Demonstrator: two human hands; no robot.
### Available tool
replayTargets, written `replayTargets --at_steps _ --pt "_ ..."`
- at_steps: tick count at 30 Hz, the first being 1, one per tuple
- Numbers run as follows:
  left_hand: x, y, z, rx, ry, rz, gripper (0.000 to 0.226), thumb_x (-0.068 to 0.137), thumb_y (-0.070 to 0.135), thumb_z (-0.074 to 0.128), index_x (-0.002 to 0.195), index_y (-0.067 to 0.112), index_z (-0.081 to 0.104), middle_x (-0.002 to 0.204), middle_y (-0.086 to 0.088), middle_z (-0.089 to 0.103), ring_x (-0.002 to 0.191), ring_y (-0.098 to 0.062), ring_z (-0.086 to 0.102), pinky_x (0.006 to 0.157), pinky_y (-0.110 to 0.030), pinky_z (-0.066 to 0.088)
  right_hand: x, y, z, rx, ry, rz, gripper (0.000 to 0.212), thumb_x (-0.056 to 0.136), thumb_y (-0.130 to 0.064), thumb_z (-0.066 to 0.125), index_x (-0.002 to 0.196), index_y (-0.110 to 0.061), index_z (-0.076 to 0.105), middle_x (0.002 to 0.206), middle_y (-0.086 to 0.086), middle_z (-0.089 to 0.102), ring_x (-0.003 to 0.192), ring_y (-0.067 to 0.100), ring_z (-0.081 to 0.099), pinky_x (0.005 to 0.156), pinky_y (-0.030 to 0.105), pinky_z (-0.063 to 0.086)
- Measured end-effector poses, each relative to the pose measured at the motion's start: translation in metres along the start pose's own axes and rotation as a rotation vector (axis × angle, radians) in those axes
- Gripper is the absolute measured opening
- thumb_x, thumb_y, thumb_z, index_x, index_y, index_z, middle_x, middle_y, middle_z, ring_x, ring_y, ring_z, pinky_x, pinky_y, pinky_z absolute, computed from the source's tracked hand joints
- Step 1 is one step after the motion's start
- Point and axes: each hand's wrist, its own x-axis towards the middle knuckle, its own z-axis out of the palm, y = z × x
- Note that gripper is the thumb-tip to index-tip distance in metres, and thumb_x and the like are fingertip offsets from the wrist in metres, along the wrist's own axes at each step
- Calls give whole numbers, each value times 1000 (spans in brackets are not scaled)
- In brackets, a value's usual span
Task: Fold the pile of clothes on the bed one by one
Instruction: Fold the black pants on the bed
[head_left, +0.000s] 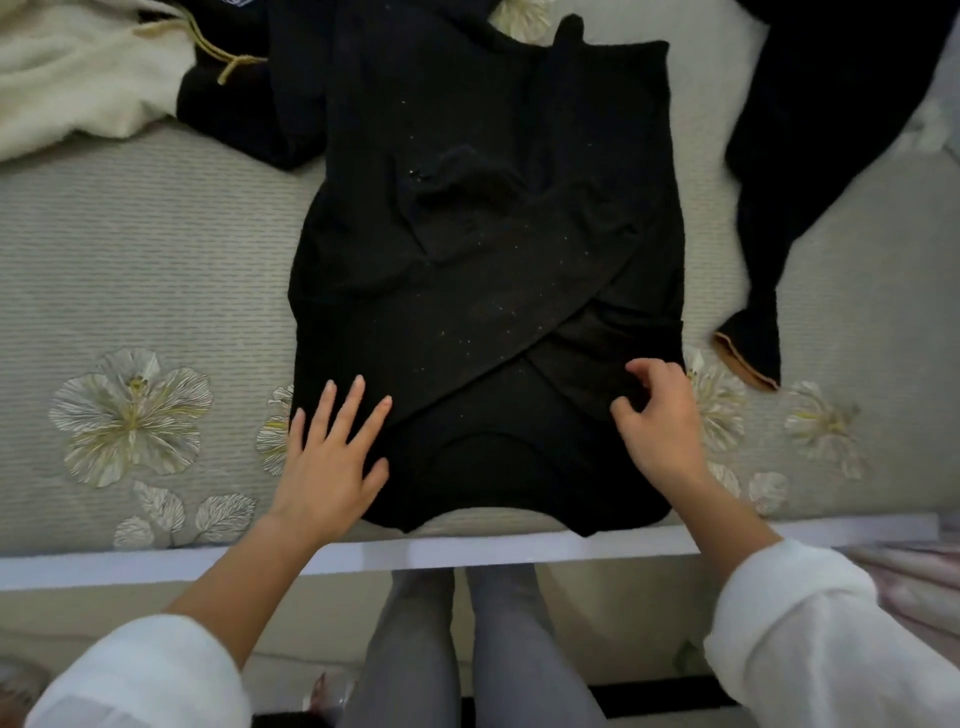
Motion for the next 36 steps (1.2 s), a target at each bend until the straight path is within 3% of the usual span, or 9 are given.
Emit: replayTargets --at_steps 7,11,15,19,22,25,28,31,36 --pt "-29 -22 4 202 -213 292 95 79 30 59 148 25 -7 155 -8 -23 142 -28 -23 116 -43 -5 -78 51 12 -537 -468 -171 104 75 -24 62 152 -27 -7 161 5 -3 148 22 -4 118 36 5" --pt "-26 -21 1 364 -79 329 94 78 -2 59 152 21 6 156 -13 -8 145 -34 1 115 -46 18 -80 53 27 -725 -419 -205 113 80 -13 62 142 -29 -32 159 12 -16 147 26 -11 118 40 5" --pt "-19 -4 3 524 -208 295 99 88 -4 48 139 17 -34 155 -24 -18 145 -41 -5 116 -45 20 -77 56 29 -715 -373 -198 99 86 -12 59 150 -16 -15 161 11 -6 148 25 -1 118 36 15" --pt "-14 18 -1 570 -186 278 95 91 -1 48 138 10 -34 154 -30 5 142 -45 16 104 -40 42 -70 48 26 -606 -286 -159 84 88 4 44 152 -11 -7 157 12 22 143 26 26 106 34 36" --pt "4 30 -19 505 -126 187 69 94 4 45 152 17 11 141 -18 44 126 -32 49 78 -33 51 -57 36 18 -440 -216 35 74 86 2 49 151 -16 17 125 15 57 108 36 57 83 42 48" --pt "22 29 -40 258 -128 42 41 84 6 51 119 25 63 97 -7 67 94 -29 64 68 -33 48 -43 27 8 -504 -267 50 47 84 -2 50 130 -15 52 112 18 63 102 38 59 80 41 49" --pt "24 26 -55 86 -298 -15 24 79 6 52 87 21 69 68 3 53 80 -25 60 62 -30 42 -37 26 -4 -517 -439 111 45 84 -4 51 126 -16 59 119 16 61 109 35 58 91 42 50" --pt "7 25 -53 56 -654 5 18 79 9 51 88 18 64 84 -1 60 82 -19 56 68 -26 43 -43 28 -14 -585 -749 183 45 87 -8 52 131 -16 57 131 12 55 120 31 53 100 35 45" --pt "-18 28 -43 63 -1203 -56 18 66 3 56 75 17 50 74 -1 51 73 -20 55 55 -25 45 -51 27 -26 -759 -1217 175 27 73 0 66 99 6 70 102 17 64 91 25 60 78 30 49"
